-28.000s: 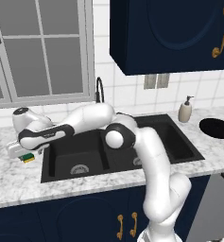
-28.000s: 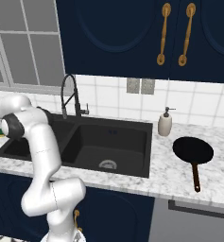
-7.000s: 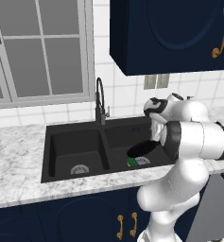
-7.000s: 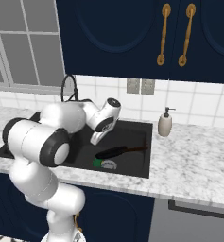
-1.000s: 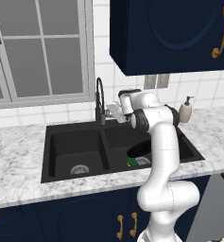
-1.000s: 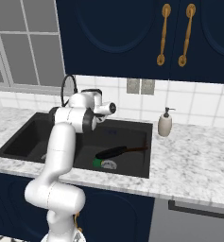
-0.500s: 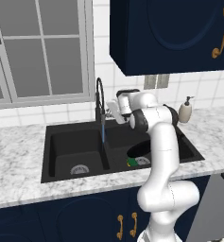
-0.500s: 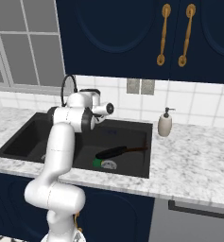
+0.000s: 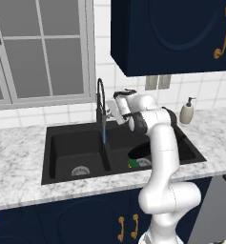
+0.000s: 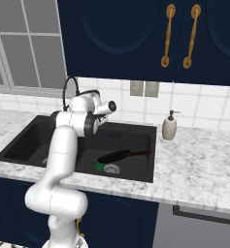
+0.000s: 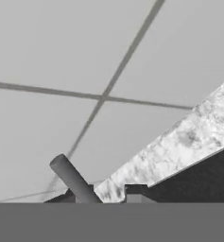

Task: Pick the pan and sponge and place them into the sink. Then turn on the water.

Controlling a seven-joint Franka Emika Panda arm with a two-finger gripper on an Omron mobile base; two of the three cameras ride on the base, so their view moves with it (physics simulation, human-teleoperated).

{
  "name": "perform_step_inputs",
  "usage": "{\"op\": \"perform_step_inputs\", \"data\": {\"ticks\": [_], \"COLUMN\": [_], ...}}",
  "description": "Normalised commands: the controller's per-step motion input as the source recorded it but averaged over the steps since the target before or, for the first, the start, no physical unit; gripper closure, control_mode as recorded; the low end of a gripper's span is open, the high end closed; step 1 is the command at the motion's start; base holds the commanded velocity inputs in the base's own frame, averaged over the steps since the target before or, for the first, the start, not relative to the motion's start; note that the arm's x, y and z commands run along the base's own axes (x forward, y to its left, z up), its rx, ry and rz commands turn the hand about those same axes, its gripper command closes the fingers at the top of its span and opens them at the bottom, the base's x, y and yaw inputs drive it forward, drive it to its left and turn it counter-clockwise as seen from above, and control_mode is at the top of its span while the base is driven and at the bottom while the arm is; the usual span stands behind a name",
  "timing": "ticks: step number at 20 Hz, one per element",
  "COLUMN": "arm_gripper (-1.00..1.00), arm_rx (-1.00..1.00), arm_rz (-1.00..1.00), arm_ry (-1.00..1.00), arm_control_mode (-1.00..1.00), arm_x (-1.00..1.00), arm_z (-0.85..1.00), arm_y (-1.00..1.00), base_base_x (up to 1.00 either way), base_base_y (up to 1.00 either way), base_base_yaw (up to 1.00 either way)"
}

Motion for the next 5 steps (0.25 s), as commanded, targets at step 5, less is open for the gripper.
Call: {"op": "perform_step_inputs", "data": {"ticks": [5], "arm_gripper": [1.0], "arm_rx": [0.0], "arm_rz": [0.0], "arm_ry": [0.01], "arm_control_mode": [-1.0], "arm_x": [0.0], "arm_z": [-0.01], "arm_y": [0.0], "base_base_x": [0.0], "base_base_y": [0.0], "base_base_yaw": [0.0]}}
